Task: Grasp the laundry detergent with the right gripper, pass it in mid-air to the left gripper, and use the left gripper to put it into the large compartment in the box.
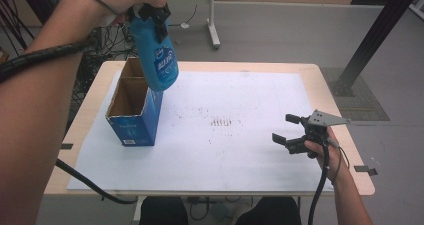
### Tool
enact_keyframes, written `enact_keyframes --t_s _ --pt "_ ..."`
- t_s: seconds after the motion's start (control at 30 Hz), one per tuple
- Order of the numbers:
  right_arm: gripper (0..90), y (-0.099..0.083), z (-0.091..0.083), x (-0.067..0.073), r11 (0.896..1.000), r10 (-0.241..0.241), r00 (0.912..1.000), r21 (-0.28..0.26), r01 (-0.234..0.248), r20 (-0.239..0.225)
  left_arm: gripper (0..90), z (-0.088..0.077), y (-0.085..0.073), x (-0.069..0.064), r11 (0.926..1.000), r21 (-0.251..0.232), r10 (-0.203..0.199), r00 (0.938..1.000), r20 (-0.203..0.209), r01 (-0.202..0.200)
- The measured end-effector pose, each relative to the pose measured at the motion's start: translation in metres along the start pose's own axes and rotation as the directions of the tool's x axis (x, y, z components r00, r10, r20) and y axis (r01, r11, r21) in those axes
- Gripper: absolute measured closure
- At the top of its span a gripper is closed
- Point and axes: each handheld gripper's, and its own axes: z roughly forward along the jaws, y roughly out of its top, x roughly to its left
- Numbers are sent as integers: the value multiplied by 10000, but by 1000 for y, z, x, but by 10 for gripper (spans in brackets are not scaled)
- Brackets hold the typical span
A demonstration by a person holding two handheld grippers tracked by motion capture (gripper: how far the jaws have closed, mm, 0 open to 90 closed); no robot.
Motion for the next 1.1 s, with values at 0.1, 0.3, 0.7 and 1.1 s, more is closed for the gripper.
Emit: enact_keyframes --t_s 0.1,0.3,0.7,1.1 --pt "35 1 1 1 10000 -26 10000 37 26 6 378 -1 -2 13 9997 36 -261 9997 -26 261" --pt "35 0 3 1 10000 -4 10000 19 4 6 378 -5 -8 31 9948 32 -1021 9944 -285 1022" --pt "34 0 5 5 10000 -27 10000 -1 27 17 378 -1 -13 73 9657 130 -2580 9640 -641 2593" --pt "34 -3 5 5 9999 107 9998 -12 -106 158 378 3 -13 94 9222 103 -3833 9174 -1072 3866"
